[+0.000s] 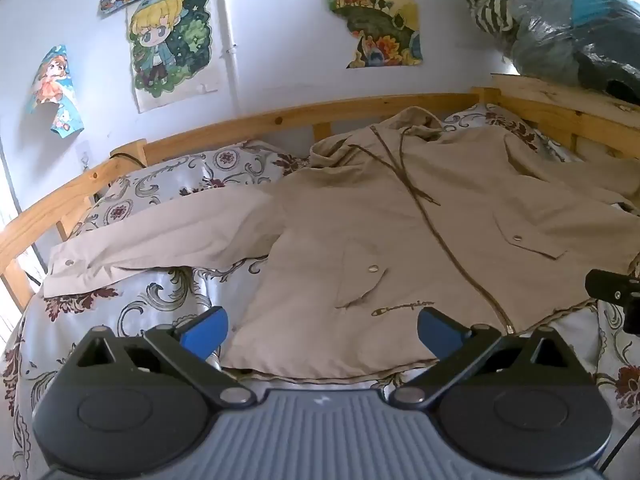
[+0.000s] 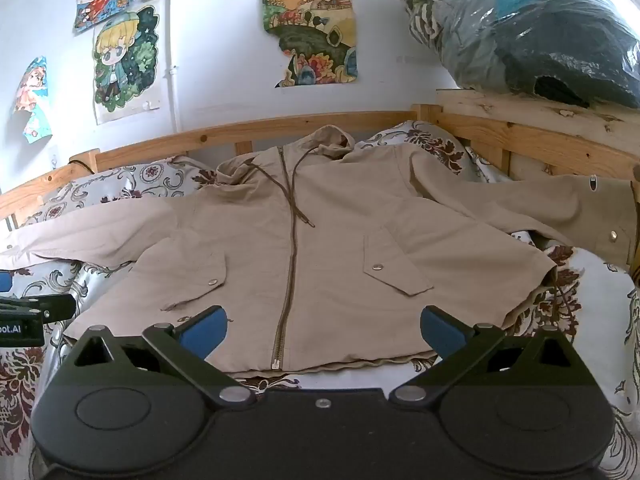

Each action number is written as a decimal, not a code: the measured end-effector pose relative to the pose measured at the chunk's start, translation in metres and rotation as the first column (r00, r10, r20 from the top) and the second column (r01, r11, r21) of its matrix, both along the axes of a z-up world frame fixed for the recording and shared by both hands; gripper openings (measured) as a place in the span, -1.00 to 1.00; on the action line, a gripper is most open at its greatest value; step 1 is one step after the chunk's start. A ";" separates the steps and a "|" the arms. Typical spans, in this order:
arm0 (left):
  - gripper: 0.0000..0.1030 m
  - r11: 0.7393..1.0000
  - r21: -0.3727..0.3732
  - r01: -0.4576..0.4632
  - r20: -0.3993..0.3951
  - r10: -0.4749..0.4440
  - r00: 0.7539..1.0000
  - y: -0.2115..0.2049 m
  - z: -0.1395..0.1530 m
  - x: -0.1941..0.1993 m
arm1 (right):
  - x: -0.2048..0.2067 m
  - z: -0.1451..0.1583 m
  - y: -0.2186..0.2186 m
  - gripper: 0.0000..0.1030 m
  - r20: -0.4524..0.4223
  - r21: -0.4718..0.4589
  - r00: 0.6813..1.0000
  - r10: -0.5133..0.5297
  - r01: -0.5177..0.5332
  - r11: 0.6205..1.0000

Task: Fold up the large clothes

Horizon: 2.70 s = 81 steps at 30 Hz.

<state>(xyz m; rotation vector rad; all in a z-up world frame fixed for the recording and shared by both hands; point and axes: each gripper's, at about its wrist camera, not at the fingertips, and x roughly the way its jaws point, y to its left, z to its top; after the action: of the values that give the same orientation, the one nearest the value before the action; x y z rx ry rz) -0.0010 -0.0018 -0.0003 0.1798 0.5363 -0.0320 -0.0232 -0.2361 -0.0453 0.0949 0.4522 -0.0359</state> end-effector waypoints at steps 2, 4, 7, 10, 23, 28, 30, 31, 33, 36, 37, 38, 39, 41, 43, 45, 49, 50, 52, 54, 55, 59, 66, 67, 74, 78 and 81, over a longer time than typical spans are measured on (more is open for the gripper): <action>0.99 1.000 -0.005 -0.004 -0.001 0.004 1.000 0.000 0.000 0.000 | 0.000 0.000 0.000 0.99 0.003 0.002 1.000 0.000 0.000 1.000; 0.99 1.000 -0.010 -0.008 -0.001 0.008 1.000 -0.001 0.001 -0.001 | 0.000 0.000 -0.001 0.99 0.001 0.002 1.000 0.000 0.000 1.000; 0.99 1.000 -0.005 0.003 0.001 -0.003 1.000 -0.006 0.003 -0.001 | 0.000 0.000 -0.002 0.99 0.004 0.006 1.000 0.000 0.000 1.000; 0.99 1.000 -0.007 0.000 0.003 0.000 1.000 -0.007 0.003 -0.002 | 0.001 0.000 -0.001 0.99 0.001 0.002 1.000 0.001 -0.001 1.000; 0.99 1.000 -0.023 0.001 0.020 0.000 1.000 -0.001 0.004 -0.005 | 0.001 0.000 -0.001 0.99 -0.008 -0.001 1.000 -0.006 0.006 1.000; 0.99 1.000 -0.026 0.002 0.028 -0.001 1.000 -0.001 0.006 -0.005 | 0.002 -0.001 -0.002 0.99 -0.015 -0.014 1.000 -0.021 0.021 1.000; 0.99 1.000 -0.024 0.004 0.028 -0.003 1.000 -0.001 0.006 -0.005 | 0.004 -0.002 -0.002 0.99 -0.019 -0.020 0.999 -0.033 0.033 0.999; 0.99 1.000 -0.023 0.004 0.028 -0.003 1.000 -0.001 0.006 -0.005 | 0.004 -0.002 -0.003 0.99 -0.019 -0.017 0.999 -0.036 0.035 0.999; 0.99 1.000 -0.025 0.002 0.029 -0.002 1.000 -0.001 0.004 -0.005 | 0.003 -0.001 -0.004 0.99 -0.016 -0.013 0.999 -0.037 0.037 0.999; 0.99 1.000 -0.022 0.001 0.028 0.000 1.000 -0.001 0.004 -0.005 | 0.003 -0.001 -0.004 0.99 -0.015 -0.010 0.999 -0.036 0.036 0.999; 0.99 1.000 -0.021 0.000 0.029 0.000 1.000 -0.001 0.004 -0.006 | 0.003 -0.001 -0.004 0.99 -0.014 -0.012 0.999 -0.037 0.037 0.999; 0.99 1.000 -0.021 0.000 0.030 0.001 1.000 -0.001 0.003 -0.005 | 0.003 -0.001 -0.003 0.99 -0.013 -0.012 0.999 -0.037 0.037 0.999; 0.99 1.000 -0.021 -0.001 0.031 0.001 1.000 -0.001 0.003 -0.005 | 0.003 -0.001 -0.003 0.99 -0.013 -0.012 0.999 -0.039 0.038 0.999; 0.99 1.000 -0.016 -0.002 0.033 0.002 0.999 -0.001 0.003 -0.005 | 0.002 -0.001 -0.002 0.99 -0.010 -0.018 0.999 -0.049 0.049 0.999; 0.99 1.000 -0.016 -0.001 0.034 0.001 0.999 -0.001 0.002 -0.005 | 0.002 0.000 -0.003 0.99 -0.005 -0.021 0.998 -0.064 0.064 0.998; 0.99 1.000 -0.016 -0.003 0.034 0.003 0.999 -0.001 0.003 -0.005 | 0.002 0.000 -0.003 0.99 -0.004 -0.016 0.997 -0.071 0.071 0.997; 0.99 1.000 -0.017 0.000 0.036 0.001 0.999 -0.001 0.004 -0.006 | 0.002 0.000 -0.004 0.99 -0.003 -0.017 0.998 -0.071 0.071 0.997; 0.99 1.000 -0.018 0.000 0.038 0.001 0.999 -0.001 0.004 -0.006 | 0.002 0.000 -0.003 0.99 -0.004 -0.019 0.998 -0.070 0.070 0.997; 0.99 1.000 -0.019 -0.001 0.036 0.002 0.999 -0.001 0.004 -0.006 | 0.002 0.000 -0.004 0.99 -0.005 -0.019 0.997 -0.071 0.070 0.997; 0.99 1.000 -0.017 -0.001 0.035 0.002 0.999 -0.001 0.003 -0.006 | 0.002 -0.001 -0.004 0.99 -0.006 -0.018 0.997 -0.072 0.071 0.997; 0.99 1.000 -0.017 -0.002 0.035 0.003 0.999 -0.001 0.003 -0.006 | 0.002 -0.001 -0.004 0.99 -0.007 -0.018 0.997 -0.072 0.072 0.997; 0.99 1.000 -0.015 -0.001 0.038 0.001 0.999 -0.002 0.004 -0.006 | 0.002 0.000 -0.006 0.99 0.000 -0.017 0.996 -0.092 0.092 0.996; 0.99 1.000 -0.013 0.001 0.037 0.000 0.999 -0.002 0.004 -0.006 | 0.002 0.000 -0.007 0.99 0.006 -0.014 0.996 -0.092 0.092 0.996; 0.99 1.000 -0.012 0.000 0.037 0.001 0.999 -0.003 0.004 -0.006 | 0.001 0.000 -0.007 0.99 0.006 -0.016 0.996 -0.089 0.089 0.996; 0.99 1.000 -0.008 0.011 0.035 -0.011 0.999 -0.004 0.004 -0.006 | 0.001 0.000 -0.005 0.99 0.008 -0.027 0.994 -0.108 0.108 0.994; 0.99 1.000 0.002 0.016 0.036 -0.016 0.999 -0.007 0.003 -0.007 | 0.002 0.000 -0.007 0.99 0.008 -0.023 0.994 -0.109 0.109 0.994; 0.99 1.000 0.000 0.012 0.036 -0.012 0.999 -0.007 0.003 -0.007 | 0.001 0.000 -0.007 0.99 0.011 -0.024 0.995 -0.102 0.103 0.994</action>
<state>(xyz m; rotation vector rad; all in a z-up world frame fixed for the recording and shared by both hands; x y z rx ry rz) -0.0077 -0.0085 0.0024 0.1834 0.4995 -0.0406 -0.0218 -0.2429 -0.0450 0.0942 0.4368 -0.1417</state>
